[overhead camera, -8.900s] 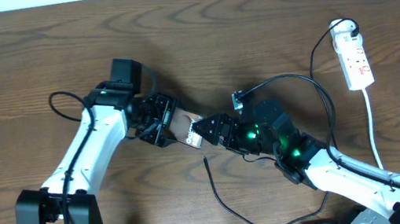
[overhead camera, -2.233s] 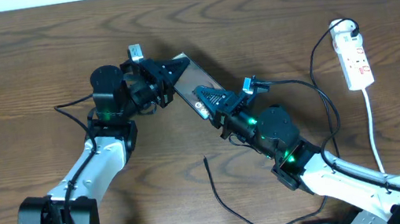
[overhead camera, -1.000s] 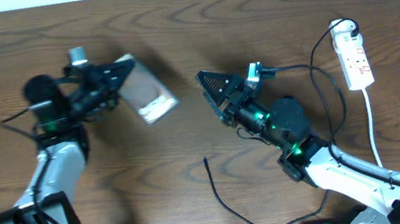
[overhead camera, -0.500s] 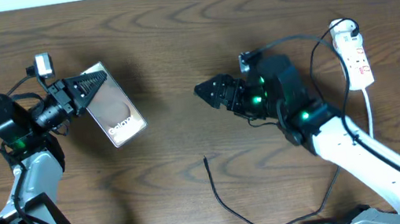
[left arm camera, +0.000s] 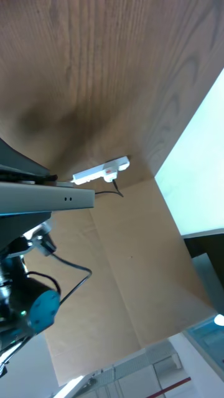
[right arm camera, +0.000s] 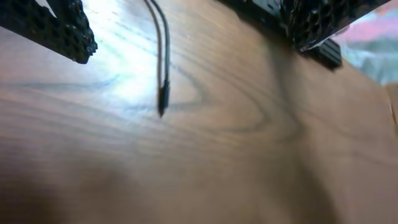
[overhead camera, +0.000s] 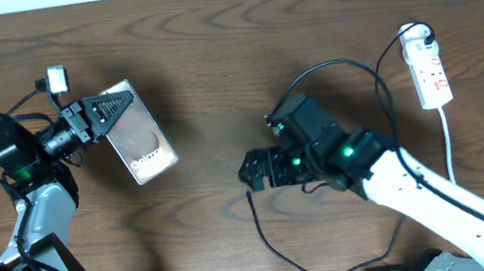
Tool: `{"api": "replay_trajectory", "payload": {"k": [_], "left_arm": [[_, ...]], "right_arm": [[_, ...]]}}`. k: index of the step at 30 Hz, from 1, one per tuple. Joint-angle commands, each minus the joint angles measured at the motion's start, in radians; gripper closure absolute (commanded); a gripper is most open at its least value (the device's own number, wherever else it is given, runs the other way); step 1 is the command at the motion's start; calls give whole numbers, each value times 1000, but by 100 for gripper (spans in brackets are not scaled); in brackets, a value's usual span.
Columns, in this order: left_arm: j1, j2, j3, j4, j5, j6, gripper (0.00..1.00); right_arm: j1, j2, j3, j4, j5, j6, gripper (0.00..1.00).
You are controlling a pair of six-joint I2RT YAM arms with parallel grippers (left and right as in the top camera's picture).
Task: Plug charger to phone and switch on socket
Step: 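Lower the right gripper onto the black cable's plug on the table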
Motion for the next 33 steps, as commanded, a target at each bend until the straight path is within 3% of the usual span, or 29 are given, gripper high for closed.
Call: {"api": "replay_trajectory", "payload": {"k": [1,10,33], "left_arm": [[2,-15,3,6,29,10,93],[2,-15,3,6,29,10,93],[2,-15,3,7,28,21,93]], "right_arm": [[56,-2,8,3,24,18,1],[185,91,9,-32,89,179,1],[189,385,94,-98,123,166,21]]}}
